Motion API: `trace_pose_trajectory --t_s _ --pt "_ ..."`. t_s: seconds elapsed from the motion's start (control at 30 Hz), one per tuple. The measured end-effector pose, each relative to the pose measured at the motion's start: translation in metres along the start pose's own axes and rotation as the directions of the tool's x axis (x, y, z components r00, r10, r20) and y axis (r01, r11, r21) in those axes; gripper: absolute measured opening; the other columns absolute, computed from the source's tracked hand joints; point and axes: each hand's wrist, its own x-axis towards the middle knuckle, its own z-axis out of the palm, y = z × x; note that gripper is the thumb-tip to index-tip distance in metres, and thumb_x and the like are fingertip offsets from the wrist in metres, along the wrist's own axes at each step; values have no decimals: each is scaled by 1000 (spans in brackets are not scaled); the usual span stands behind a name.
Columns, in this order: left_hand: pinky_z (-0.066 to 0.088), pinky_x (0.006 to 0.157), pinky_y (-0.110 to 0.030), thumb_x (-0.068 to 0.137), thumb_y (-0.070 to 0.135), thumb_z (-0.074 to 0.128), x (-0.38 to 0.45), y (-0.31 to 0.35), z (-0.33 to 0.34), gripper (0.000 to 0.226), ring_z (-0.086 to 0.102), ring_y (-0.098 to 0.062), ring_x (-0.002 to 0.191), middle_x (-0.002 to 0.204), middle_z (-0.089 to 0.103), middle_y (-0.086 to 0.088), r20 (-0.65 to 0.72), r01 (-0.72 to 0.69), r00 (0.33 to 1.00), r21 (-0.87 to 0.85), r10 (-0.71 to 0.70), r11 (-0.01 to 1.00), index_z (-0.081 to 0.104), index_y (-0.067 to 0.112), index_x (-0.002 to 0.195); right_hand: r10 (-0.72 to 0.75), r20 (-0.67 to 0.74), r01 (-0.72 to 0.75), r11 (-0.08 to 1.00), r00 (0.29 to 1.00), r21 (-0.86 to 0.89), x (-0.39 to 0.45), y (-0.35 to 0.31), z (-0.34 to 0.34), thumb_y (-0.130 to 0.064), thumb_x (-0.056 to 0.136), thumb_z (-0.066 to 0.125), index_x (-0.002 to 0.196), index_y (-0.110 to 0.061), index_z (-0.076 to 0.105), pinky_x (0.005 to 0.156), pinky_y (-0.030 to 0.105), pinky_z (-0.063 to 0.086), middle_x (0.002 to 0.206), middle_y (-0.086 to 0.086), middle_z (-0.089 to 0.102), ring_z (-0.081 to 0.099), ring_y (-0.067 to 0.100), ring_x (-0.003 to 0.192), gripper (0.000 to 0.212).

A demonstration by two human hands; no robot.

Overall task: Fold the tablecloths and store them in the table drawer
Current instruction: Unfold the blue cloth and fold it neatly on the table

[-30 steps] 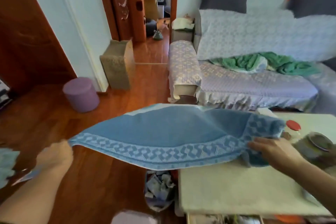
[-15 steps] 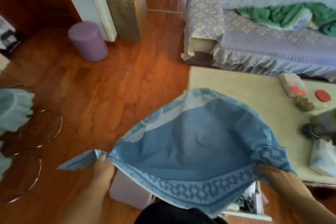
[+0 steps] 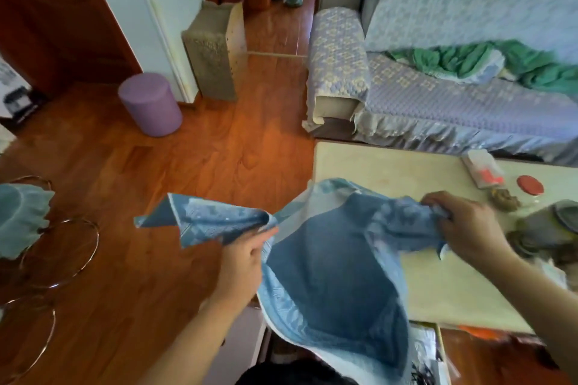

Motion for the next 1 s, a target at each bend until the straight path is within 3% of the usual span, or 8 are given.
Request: trace_pose_trajectory --t_s 0.13,0.23,0.4,0.57,0.73,0.83,0.93,1.0 --pt "42 106 -19 84 1 54 -35 41 60 37 62 -4 115 119 72 10 218 -556 818 61 532 829 78 16 108 -247 422 272 962 872 1 -12 -101 23 -87 75 35 136 -37 49 79 39 50 93 2 72 67 30 96 80" --pt "45 69 -23 68 9 56 -52 47 85 17 67 -18 76 76 71 -1 329 -603 786 223 523 766 72 14 68 -216 501 280 959 838 -54 -39 -122 54 -94 67 37 136 -37 46 84 42 50 112 1 70 64 29 106 91" --pt "49 67 -25 55 5 60 -58 33 98 23 67 -25 86 80 73 -4 349 -573 813 333 467 749 74 12 72 -81 460 170 973 884 -156 -59 -109 89 -87 73 43 121 -32 60 84 41 53 114 -3 61 64 29 105 75" --pt "27 114 -52 61 8 69 -68 24 108 41 56 -15 127 109 75 5 416 -562 811 354 413 748 78 18 99 114 503 -12 979 857 -202 -64 -95 101 -81 75 46 114 -24 50 83 41 48 110 1 55 61 30 103 70" --pt "16 122 -53 74 11 42 -73 19 117 40 46 -19 139 121 69 3 623 -654 668 229 407 721 75 10 97 171 368 -83 967 914 -242 -66 -69 106 -27 93 44 89 -17 49 67 37 42 98 9 63 60 37 88 12" --pt "34 118 -34 78 1 49 -69 32 105 24 50 -16 138 130 69 -1 590 96 801 -291 100 952 71 9 85 112 237 -68 980 965 -186 -74 -46 107 -8 82 46 83 -15 54 59 40 47 80 4 61 56 37 70 11" --pt "55 98 -48 93 17 64 -51 47 95 13 66 -25 118 122 71 -11 510 626 773 -706 -377 330 61 8 102 -134 85 146 979 987 -142 -89 -40 109 -3 68 56 78 -18 53 39 37 38 65 -2 48 46 32 45 18" --pt "59 82 -48 86 34 71 -35 55 96 42 70 -25 107 116 72 -8 547 670 729 -692 -412 268 58 14 120 -317 50 321 939 947 -125 -103 -48 113 -9 68 55 81 -20 60 36 31 31 64 -4 46 41 25 40 18"
